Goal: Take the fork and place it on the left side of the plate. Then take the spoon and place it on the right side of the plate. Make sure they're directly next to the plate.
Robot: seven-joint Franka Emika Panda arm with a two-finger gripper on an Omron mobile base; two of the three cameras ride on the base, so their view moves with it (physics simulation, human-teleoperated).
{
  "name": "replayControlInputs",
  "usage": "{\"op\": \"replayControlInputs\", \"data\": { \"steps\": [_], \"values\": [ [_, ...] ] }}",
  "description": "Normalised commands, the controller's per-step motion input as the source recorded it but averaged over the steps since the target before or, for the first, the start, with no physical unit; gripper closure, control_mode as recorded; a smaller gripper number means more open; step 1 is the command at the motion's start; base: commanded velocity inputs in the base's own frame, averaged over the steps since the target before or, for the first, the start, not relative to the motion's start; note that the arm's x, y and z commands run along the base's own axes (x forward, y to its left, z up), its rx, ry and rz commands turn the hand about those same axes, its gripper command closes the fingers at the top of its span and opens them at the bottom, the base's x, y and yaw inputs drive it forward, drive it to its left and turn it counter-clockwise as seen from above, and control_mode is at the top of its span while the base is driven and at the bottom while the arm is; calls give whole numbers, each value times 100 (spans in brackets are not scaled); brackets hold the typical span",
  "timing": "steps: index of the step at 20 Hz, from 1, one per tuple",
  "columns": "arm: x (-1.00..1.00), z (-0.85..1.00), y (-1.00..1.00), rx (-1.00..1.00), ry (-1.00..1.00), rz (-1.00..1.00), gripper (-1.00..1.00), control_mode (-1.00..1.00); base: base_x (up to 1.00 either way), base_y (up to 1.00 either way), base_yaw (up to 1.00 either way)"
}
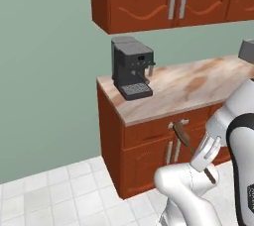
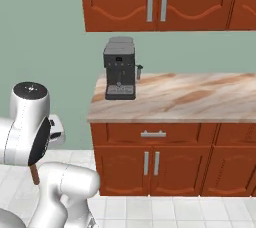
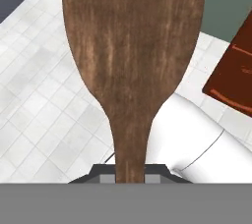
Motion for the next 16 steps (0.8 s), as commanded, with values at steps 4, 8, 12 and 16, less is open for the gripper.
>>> {"op": "replayControlInputs", "data": {
  "steps": [4,8,12,16],
  "values": [
    [0,0,0,0,0,0,100,100,-100,70,-8],
    [0,0,0,0,0,0,100,100,-100,60,-8],
    [0,0,0,0,0,0,100,100,-100,53,-7],
    [0,0,0,0,0,0,100,100,-100,55,-7]
  ]
}}
